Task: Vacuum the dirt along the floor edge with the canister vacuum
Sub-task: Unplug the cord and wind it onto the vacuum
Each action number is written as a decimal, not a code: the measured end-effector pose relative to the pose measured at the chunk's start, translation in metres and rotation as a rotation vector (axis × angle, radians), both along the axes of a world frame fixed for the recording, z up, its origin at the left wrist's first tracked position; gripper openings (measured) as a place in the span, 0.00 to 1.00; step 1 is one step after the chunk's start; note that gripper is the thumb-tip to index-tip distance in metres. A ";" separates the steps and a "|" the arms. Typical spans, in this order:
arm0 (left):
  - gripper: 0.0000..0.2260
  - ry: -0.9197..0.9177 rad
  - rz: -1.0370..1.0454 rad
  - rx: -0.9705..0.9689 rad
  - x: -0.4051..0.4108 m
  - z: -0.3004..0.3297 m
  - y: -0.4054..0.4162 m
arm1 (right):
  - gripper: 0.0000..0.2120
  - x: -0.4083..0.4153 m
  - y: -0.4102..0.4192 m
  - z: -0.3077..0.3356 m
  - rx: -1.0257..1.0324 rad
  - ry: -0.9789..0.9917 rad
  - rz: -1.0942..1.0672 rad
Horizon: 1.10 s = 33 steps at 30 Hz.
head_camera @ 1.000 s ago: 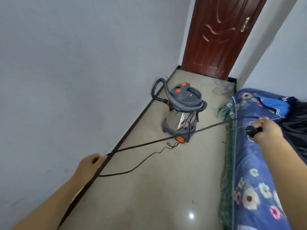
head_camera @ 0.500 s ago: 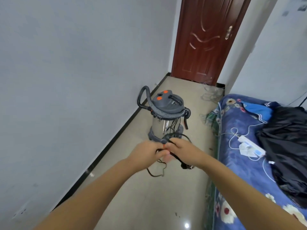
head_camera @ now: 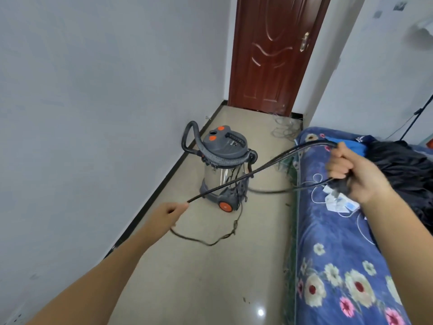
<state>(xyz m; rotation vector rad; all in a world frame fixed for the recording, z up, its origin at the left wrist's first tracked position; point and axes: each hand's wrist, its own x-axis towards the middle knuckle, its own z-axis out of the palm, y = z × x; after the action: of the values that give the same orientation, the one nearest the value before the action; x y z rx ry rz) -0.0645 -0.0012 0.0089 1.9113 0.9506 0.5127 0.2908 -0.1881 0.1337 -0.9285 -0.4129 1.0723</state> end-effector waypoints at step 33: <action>0.19 0.005 -0.147 0.116 0.060 0.022 -0.020 | 0.19 -0.039 -0.028 -0.016 -0.310 -0.431 0.258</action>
<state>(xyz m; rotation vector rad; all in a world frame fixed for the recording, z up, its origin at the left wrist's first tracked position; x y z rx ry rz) -0.0048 -0.0217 0.0305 2.0696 0.7913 0.4853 0.2522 -0.2161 0.1173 -1.4202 -0.7519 1.1886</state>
